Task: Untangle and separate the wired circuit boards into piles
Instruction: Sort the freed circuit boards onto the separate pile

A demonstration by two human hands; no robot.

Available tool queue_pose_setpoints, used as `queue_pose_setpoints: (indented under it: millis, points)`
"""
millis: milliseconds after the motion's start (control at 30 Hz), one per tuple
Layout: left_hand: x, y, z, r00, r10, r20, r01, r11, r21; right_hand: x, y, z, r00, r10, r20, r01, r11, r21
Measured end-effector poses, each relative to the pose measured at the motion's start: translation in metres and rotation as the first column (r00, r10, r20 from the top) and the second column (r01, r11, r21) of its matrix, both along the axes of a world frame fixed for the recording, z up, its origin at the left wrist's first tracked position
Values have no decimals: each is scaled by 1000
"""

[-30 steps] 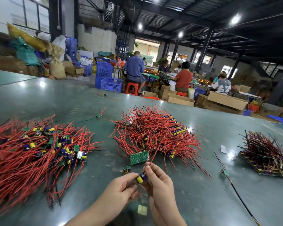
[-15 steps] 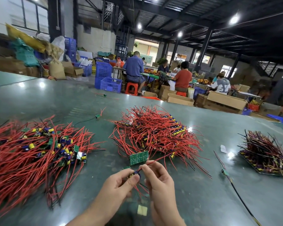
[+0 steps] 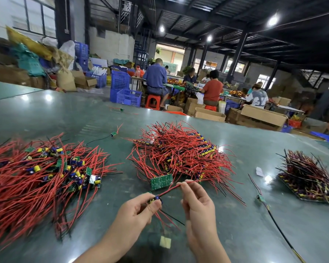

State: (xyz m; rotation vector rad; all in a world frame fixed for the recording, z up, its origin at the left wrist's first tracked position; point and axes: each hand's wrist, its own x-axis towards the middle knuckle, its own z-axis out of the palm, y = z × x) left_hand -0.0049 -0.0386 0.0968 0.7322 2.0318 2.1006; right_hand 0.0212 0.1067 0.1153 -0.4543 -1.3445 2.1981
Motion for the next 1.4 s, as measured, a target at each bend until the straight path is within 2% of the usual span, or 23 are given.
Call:
queue_pose_setpoints:
  millis: [133,300,433,633,800,967,1100,1167,1233,1300,1367,1400]
  points:
    - [-7,-4,-2,1000,-5,-25,4,1000,-30,-1,7,3,1000,-27,-11,26,995,-99]
    - [-17,-9,-6,981,2,-192,-25,993,-117,0,8,4,999,14,-52,-21,990,-136]
    - [-23,-14,-6,965,20,-260,-63,986,-157,-1,10,2,997,60,-45,-66,987,-144]
    - [-32,-22,-8,968,49,-248,-95,980,-177,-1,16,5,999,15,-30,-19,989,-146]
    - [-35,-22,-9,961,46,-273,-110,968,-224,-1,19,6,994,92,-53,-102,967,-233]
    - [-37,-26,-13,949,36,-314,-132,949,-288,0,20,5,1000,24,-1,-24,984,-179]
    - [-36,-27,-10,957,-12,-289,-74,955,-287,2,23,8,999,36,-11,-38,975,-217]
    - [-35,-28,-8,965,-53,-257,-20,962,-273,2,22,8,1000,18,-12,-19,982,-187]
    - [-33,-27,-4,984,-72,-161,42,983,-180,1,21,8,1000,-15,-20,13,994,-104]
    - [-32,-24,1,992,-113,61,108,990,87,0,20,8,999,-20,-30,18,999,-41]
    - [-35,-23,4,948,-187,256,83,926,369,-1,18,7,1000,-7,-25,7,1000,-4]
    - [-38,-24,5,930,-207,302,50,889,456,-1,17,6,1000,-2,-22,3,1000,10]
